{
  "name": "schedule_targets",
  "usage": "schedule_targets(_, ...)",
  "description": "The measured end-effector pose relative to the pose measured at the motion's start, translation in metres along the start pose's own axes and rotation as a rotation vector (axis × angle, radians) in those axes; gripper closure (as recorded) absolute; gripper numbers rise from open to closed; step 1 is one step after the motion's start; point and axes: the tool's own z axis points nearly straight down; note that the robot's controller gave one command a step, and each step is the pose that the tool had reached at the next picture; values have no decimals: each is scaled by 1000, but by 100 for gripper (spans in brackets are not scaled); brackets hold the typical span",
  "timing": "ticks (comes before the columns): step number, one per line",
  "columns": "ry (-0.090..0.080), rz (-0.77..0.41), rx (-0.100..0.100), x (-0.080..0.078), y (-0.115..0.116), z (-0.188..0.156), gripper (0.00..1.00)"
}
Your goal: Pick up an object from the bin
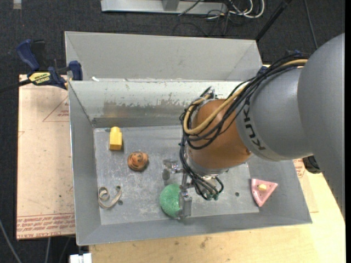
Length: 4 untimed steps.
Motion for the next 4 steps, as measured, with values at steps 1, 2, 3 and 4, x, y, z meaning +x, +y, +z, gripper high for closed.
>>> schedule_targets(1, 7, -18, -1, 6, -3, -2, 0)
schedule_targets(2, 5, -31, 0, 8, -1, -18, 0)
schedule_targets(3, -9, -209, 0, 15, 0, 18, 0)
schedule_targets(4, 6, -149, -1, 16, -3, 32, 100)
